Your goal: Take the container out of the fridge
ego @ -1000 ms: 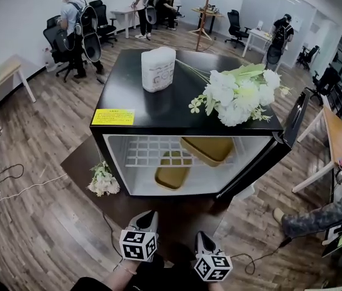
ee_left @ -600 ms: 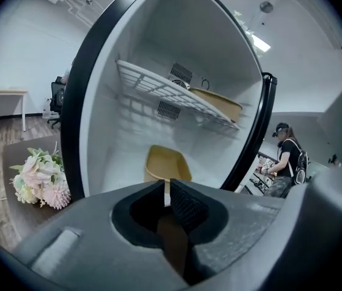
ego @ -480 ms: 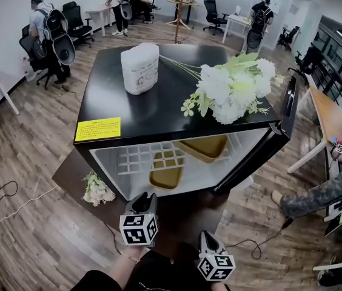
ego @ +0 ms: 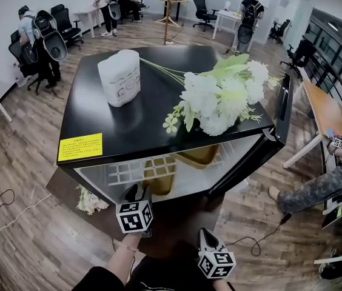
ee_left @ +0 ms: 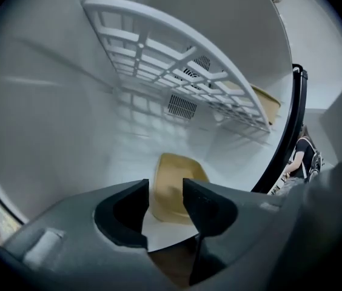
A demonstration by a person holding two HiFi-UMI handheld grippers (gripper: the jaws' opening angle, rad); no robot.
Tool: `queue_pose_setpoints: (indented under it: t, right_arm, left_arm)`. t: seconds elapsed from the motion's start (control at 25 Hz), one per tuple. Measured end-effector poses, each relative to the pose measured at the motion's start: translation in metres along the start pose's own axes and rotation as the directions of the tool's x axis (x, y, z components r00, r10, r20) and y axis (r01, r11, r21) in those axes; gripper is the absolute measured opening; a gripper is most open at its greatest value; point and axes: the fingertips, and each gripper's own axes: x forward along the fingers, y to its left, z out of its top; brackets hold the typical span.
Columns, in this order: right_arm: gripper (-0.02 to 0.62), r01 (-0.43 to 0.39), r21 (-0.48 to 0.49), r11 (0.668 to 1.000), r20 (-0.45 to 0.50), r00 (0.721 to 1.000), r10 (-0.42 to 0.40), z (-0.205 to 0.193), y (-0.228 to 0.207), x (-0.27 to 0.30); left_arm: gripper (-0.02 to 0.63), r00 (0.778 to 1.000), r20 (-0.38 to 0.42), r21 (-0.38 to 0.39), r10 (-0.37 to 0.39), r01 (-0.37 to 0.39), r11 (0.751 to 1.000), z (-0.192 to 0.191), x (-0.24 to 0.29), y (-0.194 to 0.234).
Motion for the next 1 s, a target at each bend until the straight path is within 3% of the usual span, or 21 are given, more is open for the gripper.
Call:
queue_pose_setpoints:
  t: [0.64, 1.0]
  right_arm:
    - [0.008, 0.068, 0.056, 0.996, -0.001, 0.998, -0.068, -0.004, -0.019, 0.003]
    - [0.008, 0.040, 0.030, 0.999, -0.002, 0.999, -0.040, -0.003, -0.012, 0.009]
  left_arm:
    - [0.161, 0.994, -0.106, 0.007, 0.030, -0.030, 1.000, -0.016, 0.042, 0.014]
    - [0.149, 0.990, -0.128, -0.015, 0.066, -0.069, 0.998, -0.022, 0.053, 0.018]
